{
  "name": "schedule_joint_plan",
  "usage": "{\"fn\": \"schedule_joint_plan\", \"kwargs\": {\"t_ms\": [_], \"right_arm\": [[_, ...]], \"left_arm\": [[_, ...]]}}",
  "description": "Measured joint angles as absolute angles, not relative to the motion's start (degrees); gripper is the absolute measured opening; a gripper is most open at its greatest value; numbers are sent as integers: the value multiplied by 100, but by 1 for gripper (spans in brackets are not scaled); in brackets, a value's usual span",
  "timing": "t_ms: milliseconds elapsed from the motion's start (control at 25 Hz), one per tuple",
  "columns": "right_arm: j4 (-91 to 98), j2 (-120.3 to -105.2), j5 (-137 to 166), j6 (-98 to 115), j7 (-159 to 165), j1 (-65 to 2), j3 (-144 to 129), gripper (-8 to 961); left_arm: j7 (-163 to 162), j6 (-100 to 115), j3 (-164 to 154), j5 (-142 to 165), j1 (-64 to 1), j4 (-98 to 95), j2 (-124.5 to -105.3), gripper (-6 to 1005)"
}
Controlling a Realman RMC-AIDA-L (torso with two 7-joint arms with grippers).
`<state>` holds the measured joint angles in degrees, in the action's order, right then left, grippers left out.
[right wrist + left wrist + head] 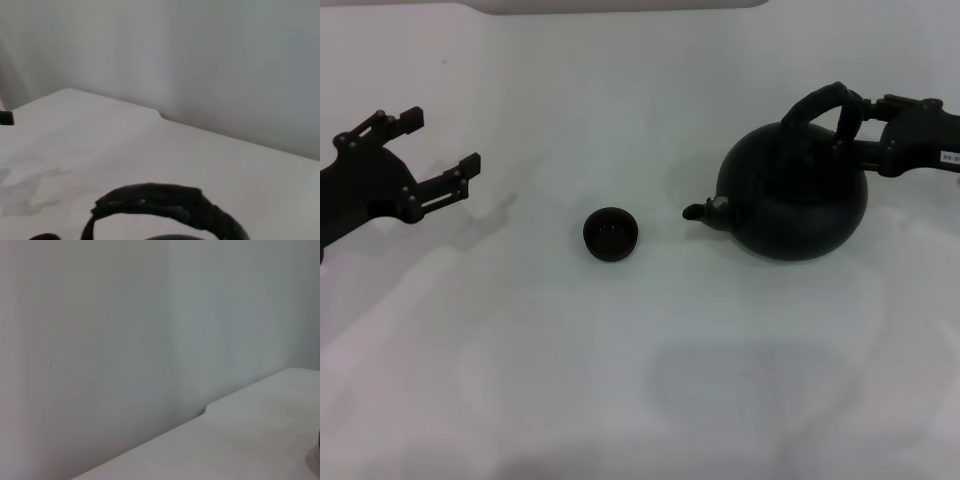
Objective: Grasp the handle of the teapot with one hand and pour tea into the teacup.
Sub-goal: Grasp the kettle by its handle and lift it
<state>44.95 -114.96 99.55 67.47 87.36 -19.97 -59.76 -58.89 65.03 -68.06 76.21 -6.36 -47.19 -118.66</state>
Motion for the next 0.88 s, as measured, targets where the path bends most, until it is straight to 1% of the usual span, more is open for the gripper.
{"fn": "schedule_joint_plan", "kwargs": {"t_ms": [200, 400, 520, 880], "right_arm": [[4467, -11502, 9900, 6508, 8717, -2050, -5995, 836], [4455, -11504, 9881, 6471, 8691, -2082, -5997, 794], [4455, -11503, 9879, 6465, 8678, -2083, -5989, 596], [4502, -11473, 9877, 6544, 8683, -2019, -5948, 463]], "left_arm": [[-5888, 6470, -6797, 7621, -647, -4719, -11857, 878], [-5882, 6453, -6780, 7620, -668, -4688, -11856, 878], [-5857, 6447, -6756, 7620, -682, -4661, -11856, 878], [-5792, 6434, -6749, 7619, -695, -4658, -11856, 877]]}}
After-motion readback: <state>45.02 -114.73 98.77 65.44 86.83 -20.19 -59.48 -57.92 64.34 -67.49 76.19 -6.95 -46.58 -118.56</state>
